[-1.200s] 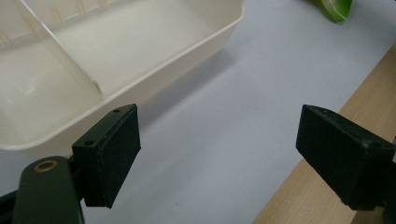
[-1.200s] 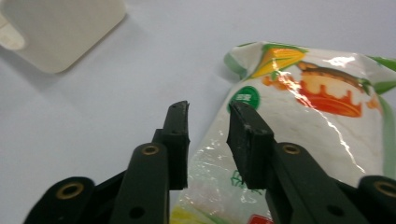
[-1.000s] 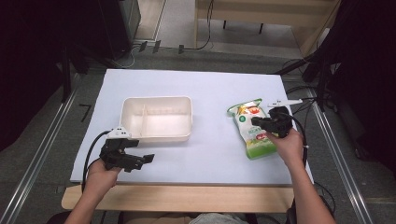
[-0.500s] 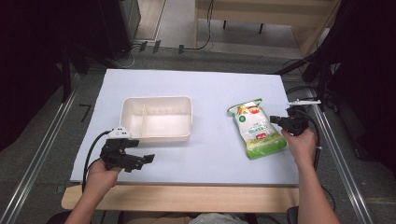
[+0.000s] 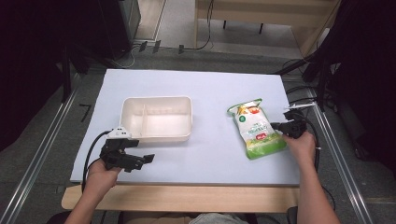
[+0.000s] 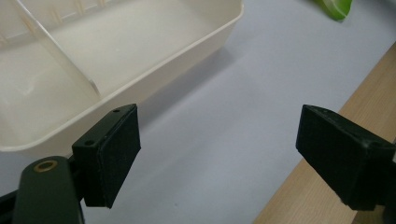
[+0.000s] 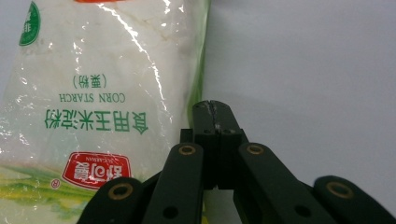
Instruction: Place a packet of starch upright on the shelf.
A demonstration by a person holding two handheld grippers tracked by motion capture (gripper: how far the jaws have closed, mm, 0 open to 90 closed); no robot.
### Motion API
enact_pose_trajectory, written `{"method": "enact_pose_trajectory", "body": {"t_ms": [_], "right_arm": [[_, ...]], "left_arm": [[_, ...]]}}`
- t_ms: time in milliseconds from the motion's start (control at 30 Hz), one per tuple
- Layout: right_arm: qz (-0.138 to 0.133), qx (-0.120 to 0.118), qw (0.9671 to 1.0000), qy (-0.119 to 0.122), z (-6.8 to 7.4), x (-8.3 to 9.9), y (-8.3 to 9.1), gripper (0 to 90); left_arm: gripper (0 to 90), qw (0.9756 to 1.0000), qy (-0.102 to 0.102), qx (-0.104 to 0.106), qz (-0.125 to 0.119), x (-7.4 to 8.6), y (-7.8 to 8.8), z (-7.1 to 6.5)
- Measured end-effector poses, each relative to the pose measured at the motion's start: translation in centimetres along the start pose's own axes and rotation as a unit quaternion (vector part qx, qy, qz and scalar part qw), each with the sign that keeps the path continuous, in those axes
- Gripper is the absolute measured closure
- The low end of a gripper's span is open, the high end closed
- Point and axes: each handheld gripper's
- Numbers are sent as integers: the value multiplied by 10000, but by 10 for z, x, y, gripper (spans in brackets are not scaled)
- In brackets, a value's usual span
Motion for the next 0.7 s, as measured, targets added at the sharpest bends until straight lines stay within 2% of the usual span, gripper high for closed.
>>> {"method": "enact_pose_trajectory", "body": {"t_ms": [33, 133, 167, 200, 333, 567, 633, 700], "right_arm": [[64, -98, 9999, -6, 3, -1, -1, 900], [151, -171, 9997, 40, 7, -3, -3, 900], [198, -169, 9996, 113, 10, -3, -3, 900], [253, -294, 9990, 213, 14, -5, -3, 900], [332, -437, 9979, 344, 21, -6, -3, 900], [261, -750, 9959, 442, 30, -7, -4, 900], [250, -808, 9955, 426, 33, -8, -5, 900], [238, -809, 9951, 508, 38, -9, -7, 900]], "left_arm": [[146, 10000, -12, 8, 6, 0, 0, 0], [147, 10000, 0, -14, -16, 0, 0, -1], [147, 10000, -13, -7, -24, 0, 0, 0], [146, 10000, 5, -11, -21, 0, 0, -1], [147, 10000, 24, -5, -36, 0, 1, 0], [147, 10000, 8, -9, -15, 0, 0, 0], [146, 10000, -5, -14, -5, 0, 0, 0], [146, 10000, -21, -3, -12, 0, 0, 0]]}}
Point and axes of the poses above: each handheld gripper's, and its own axes: y roughly backward along the jaws, x roughly out of its underside, z roughly to its left, and after that the axes turned 11 degrees about y, right-handed
